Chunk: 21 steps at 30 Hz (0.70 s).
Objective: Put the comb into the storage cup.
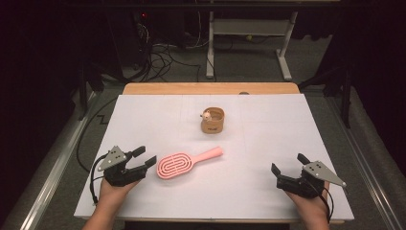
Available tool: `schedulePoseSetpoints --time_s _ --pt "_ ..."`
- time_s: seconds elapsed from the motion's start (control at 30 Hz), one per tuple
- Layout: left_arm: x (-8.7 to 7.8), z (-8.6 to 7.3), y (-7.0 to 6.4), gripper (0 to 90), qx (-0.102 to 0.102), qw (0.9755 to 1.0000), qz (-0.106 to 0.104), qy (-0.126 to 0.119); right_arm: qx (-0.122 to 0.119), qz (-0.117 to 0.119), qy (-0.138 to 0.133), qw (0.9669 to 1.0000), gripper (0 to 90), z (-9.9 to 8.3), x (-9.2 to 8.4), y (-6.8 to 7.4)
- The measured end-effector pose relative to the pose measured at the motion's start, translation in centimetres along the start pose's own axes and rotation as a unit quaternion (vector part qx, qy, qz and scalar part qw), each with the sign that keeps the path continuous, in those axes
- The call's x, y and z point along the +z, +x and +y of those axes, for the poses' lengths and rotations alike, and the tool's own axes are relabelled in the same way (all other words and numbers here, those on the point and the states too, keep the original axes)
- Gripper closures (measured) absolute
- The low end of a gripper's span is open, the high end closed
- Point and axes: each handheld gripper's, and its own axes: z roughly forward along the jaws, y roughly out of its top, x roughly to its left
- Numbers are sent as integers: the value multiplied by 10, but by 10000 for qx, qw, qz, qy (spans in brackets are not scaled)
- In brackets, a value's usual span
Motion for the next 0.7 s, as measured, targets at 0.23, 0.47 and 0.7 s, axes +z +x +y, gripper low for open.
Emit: schedulePoseSetpoints --time_s 0.23,0.47,0.7 --pt "1 -1 6 283 -54 9999 142 -3 61 -10 -26 10000 17 1 -1 -4" --pt "4 -2 9 135 -96 9999 99 -58 101 -26 3 9999 17 -1 0 -5" --pt "7 -2 9 62 -101 9999 133 45 75 -23 -3 10000 17 0 0 -4"
